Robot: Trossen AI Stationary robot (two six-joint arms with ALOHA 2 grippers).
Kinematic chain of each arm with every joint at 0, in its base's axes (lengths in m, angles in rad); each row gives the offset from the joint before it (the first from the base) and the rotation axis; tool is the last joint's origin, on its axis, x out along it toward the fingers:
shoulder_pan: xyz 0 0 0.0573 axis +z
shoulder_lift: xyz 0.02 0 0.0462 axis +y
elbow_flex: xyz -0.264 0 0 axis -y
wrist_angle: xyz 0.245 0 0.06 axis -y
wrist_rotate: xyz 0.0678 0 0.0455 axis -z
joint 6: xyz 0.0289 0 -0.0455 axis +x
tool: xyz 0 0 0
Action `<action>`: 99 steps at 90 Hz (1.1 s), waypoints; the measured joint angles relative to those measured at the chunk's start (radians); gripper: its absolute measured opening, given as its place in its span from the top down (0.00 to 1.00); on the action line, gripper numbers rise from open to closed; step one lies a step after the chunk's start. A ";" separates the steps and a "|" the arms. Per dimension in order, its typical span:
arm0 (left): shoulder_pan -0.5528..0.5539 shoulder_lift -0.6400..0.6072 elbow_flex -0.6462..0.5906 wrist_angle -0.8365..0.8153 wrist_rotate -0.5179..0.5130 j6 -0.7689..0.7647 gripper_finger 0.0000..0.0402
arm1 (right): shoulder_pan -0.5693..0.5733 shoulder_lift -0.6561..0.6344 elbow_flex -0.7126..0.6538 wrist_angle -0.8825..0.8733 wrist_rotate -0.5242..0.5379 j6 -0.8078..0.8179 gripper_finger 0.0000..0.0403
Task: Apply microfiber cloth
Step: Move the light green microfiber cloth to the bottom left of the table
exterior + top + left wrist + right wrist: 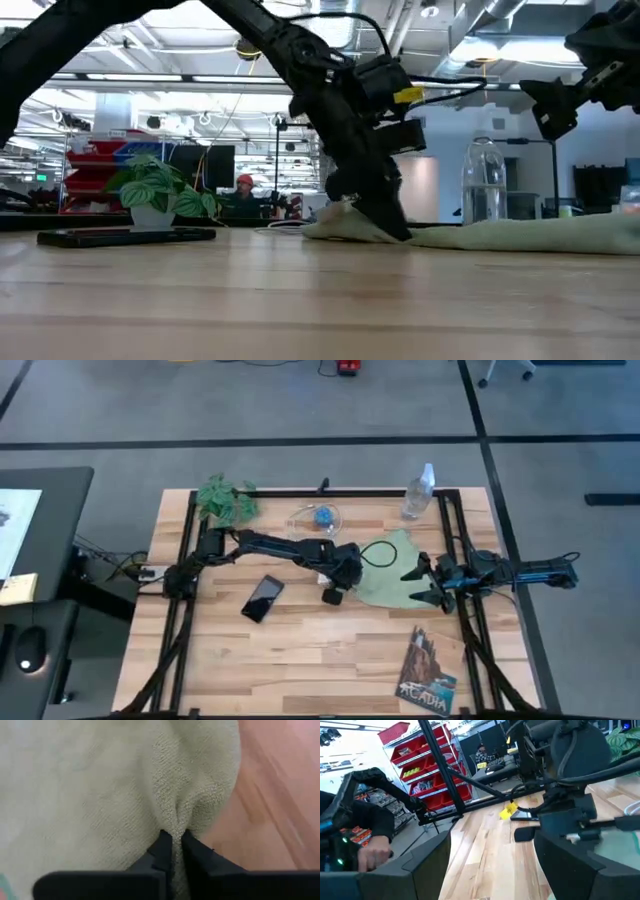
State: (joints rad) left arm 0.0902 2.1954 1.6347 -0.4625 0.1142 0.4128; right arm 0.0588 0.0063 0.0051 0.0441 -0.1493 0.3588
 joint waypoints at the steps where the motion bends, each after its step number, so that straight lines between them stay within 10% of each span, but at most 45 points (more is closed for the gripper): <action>1: -0.001 -0.009 0.000 -0.001 -0.001 -0.006 0.99 | 0.000 0.000 0.000 0.000 0.000 0.000 0.32; 36: -0.162 -0.567 -0.068 -0.020 -0.020 -0.214 1.00 | 0.000 0.000 0.000 0.000 0.000 0.000 0.32; 53: -0.406 -0.757 -0.152 -0.073 -0.298 -0.391 1.00 | 0.000 0.000 0.000 0.000 0.000 0.000 0.32; 78: -0.772 -0.777 -0.199 -0.316 -0.690 -0.895 1.00 | 0.000 0.000 0.000 0.000 0.000 0.000 0.32; 99: -0.956 -0.684 -0.202 -0.694 -0.737 -1.503 1.00 | 0.000 0.000 0.000 0.000 0.000 0.000 0.32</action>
State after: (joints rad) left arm -0.8661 1.5112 1.4329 -1.1567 -0.6229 -1.0907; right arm 0.0589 0.0063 0.0054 0.0444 -0.1490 0.3588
